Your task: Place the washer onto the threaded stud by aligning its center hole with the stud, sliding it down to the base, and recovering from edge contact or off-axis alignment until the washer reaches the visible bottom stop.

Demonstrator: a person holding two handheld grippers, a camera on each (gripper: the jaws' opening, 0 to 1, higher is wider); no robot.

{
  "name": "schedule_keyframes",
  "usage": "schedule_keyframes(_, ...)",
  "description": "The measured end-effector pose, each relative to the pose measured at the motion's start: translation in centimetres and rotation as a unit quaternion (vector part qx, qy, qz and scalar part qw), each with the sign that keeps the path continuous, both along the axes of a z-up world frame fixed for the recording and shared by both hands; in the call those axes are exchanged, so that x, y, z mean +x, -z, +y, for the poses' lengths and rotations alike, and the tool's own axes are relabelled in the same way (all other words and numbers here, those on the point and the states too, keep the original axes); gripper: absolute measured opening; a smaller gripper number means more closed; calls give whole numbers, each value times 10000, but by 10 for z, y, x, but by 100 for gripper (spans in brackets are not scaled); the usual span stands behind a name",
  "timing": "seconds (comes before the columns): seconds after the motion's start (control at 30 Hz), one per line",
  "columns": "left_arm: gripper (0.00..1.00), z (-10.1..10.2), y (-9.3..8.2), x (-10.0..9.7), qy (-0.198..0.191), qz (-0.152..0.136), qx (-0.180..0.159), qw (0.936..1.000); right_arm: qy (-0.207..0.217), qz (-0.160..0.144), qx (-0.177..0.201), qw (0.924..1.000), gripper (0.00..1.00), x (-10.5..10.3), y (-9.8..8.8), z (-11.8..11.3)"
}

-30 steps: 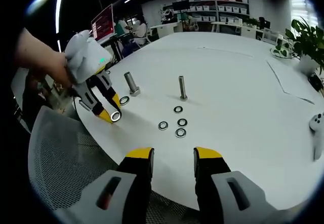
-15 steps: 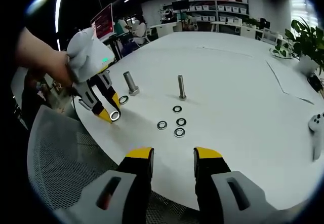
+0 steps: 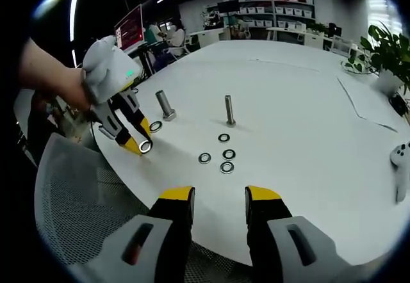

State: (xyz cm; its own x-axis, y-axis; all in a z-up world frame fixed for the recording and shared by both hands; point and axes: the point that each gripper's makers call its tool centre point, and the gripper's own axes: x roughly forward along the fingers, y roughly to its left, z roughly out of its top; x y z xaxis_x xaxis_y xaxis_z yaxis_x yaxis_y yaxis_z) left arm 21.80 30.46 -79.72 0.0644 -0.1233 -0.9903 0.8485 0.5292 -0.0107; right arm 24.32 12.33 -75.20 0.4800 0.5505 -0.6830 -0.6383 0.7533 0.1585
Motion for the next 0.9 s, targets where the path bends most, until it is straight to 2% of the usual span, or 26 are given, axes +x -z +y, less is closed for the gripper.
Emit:
schedule_keyframes(0.43,19,0,0,0,30,-78,-111,9999,-6,-10,19,10000,34,0,0,0)
schedule_keyframes(0.7,19,12,-1,-2,-4,-57,-20,10000,-8,-13,31,10000,34,0,-1,1)
schedule_keyframes(0.9,19,15,-8,2,-128,-108,-93,9998,-23,-6,35,10000,34,0,0,1)
